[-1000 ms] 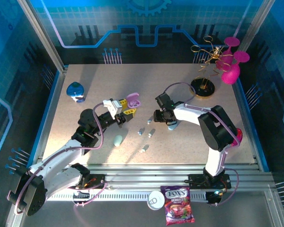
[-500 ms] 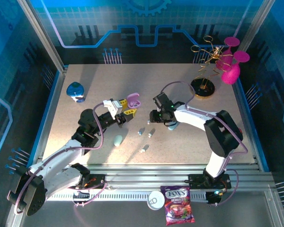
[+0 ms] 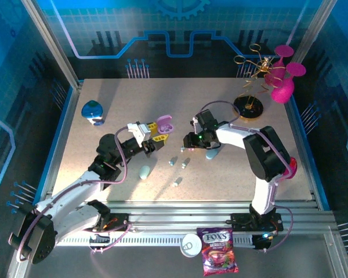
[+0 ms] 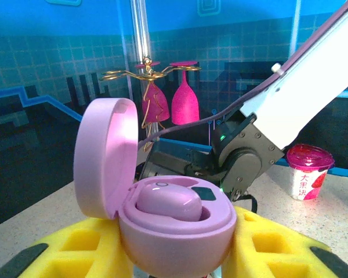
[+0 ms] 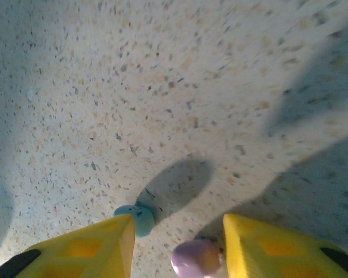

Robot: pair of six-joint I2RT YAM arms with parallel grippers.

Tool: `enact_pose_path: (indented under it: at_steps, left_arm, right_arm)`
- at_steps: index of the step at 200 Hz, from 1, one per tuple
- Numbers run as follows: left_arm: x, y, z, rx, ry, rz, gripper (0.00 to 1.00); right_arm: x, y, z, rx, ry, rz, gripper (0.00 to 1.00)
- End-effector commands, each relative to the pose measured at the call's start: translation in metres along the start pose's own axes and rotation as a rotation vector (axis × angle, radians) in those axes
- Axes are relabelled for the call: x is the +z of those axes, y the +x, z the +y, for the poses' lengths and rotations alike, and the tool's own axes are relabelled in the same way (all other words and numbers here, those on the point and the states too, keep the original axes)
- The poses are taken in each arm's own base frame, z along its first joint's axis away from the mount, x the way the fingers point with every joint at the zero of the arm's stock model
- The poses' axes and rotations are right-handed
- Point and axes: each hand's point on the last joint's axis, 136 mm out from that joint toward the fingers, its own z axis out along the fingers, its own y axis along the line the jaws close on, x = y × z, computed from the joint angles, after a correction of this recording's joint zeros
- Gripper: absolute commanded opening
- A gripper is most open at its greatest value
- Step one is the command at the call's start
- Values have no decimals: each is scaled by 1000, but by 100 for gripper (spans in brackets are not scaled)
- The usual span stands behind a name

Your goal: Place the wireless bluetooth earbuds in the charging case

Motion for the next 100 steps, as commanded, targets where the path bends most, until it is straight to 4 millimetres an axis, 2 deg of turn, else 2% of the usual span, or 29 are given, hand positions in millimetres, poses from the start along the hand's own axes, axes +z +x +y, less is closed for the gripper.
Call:
enact_pose_path:
  at_steps: [1, 49, 100]
  left_arm:
    - [1, -19, -1, 39, 3, -36, 22]
    - [2, -18, 0, 52, -2, -26, 22]
    - [6, -22, -1, 50, 11, -37, 22]
  right_arm:
    - [4, -4, 17, -44, -123, 15, 43]
    - [0, 21, 16, -37, -173, 49, 42]
    - [-13, 34, 14, -30, -167, 33, 42]
